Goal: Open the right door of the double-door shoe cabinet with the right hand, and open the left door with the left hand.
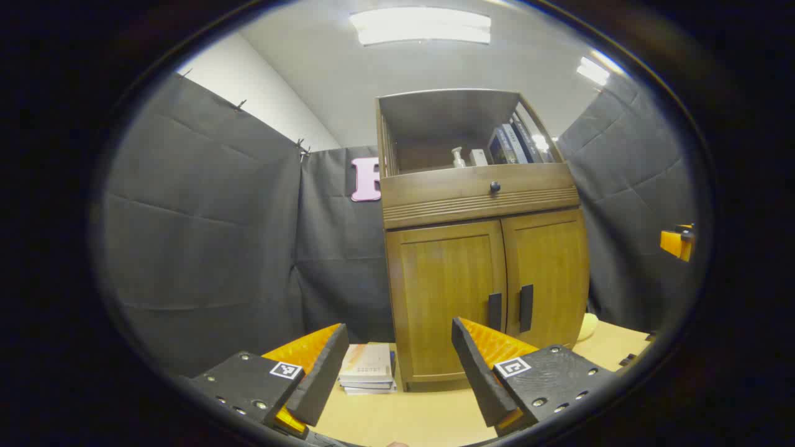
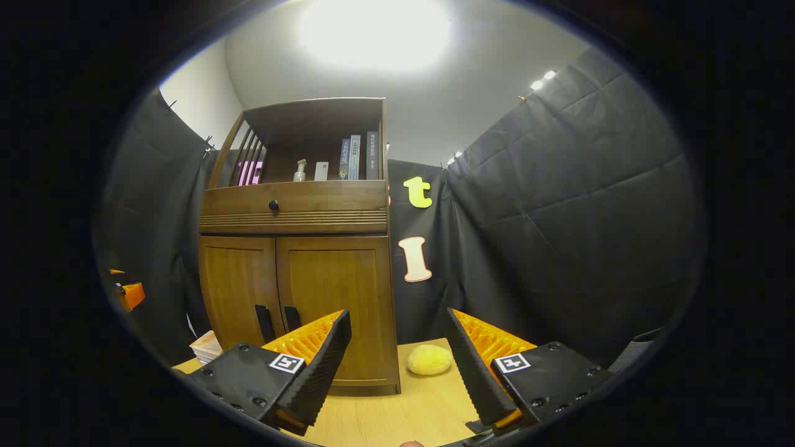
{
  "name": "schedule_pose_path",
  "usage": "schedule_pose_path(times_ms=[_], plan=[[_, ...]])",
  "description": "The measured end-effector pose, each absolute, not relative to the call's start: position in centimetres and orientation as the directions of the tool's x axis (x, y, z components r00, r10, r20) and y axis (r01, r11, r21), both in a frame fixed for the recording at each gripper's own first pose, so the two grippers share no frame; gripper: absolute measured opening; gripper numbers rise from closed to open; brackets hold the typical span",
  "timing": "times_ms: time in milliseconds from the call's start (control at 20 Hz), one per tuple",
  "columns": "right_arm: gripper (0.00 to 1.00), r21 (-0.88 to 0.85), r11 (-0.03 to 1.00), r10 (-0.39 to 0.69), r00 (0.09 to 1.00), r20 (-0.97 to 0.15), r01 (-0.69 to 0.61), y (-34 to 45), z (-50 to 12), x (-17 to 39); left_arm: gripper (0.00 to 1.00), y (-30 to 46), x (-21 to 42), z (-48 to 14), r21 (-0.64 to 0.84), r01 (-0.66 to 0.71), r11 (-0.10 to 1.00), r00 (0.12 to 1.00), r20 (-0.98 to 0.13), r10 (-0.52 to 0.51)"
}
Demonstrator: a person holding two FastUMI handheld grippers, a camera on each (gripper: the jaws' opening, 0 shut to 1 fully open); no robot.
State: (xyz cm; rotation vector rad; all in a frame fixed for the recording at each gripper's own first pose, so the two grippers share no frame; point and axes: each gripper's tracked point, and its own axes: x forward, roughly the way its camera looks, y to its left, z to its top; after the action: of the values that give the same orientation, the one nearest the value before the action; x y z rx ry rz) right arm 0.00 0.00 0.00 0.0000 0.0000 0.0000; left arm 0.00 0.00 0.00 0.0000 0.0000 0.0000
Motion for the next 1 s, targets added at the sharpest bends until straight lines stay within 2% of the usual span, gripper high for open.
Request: schedule_pose_path(times_ms=[50,300,450,950,1000], plan=[[0.95,0.002,1.000,-0.001,1.000,0.000,0.001,-0.1,-0.1,0.0,0.98,0.0,0.0,0.0,0.000,-0.002,1.000,1.000,0.001,0.002],[0.93,0.012,1.000,0.009,1.000,-0.002,-0.009,0.2,-0.4,0.2,0.98,0.1,0.0,0.1,0.005,-0.012,1.000,1.000,-0.003,0.012],[0.95,0.005,1.000,0.016,1.000,-0.001,-0.016,0.4,-0.6,0.6,0.98,0.2,0.0,0.2,0.006,-0.015,1.000,1.000,-0.005,0.015],[0.93,0.016,0.999,0.040,0.999,-0.016,-0.039,1.1,-1.3,3.0,0.98,0.5,0.0,0.3,0.012,-0.025,1.000,1.000,-0.003,0.025],[0.95,0.012,0.999,0.046,0.999,-0.013,-0.046,1.4,-1.2,3.4,0.98,0.6,0.0,0.4,0.015,-0.029,0.999,1.000,0.000,0.029]])
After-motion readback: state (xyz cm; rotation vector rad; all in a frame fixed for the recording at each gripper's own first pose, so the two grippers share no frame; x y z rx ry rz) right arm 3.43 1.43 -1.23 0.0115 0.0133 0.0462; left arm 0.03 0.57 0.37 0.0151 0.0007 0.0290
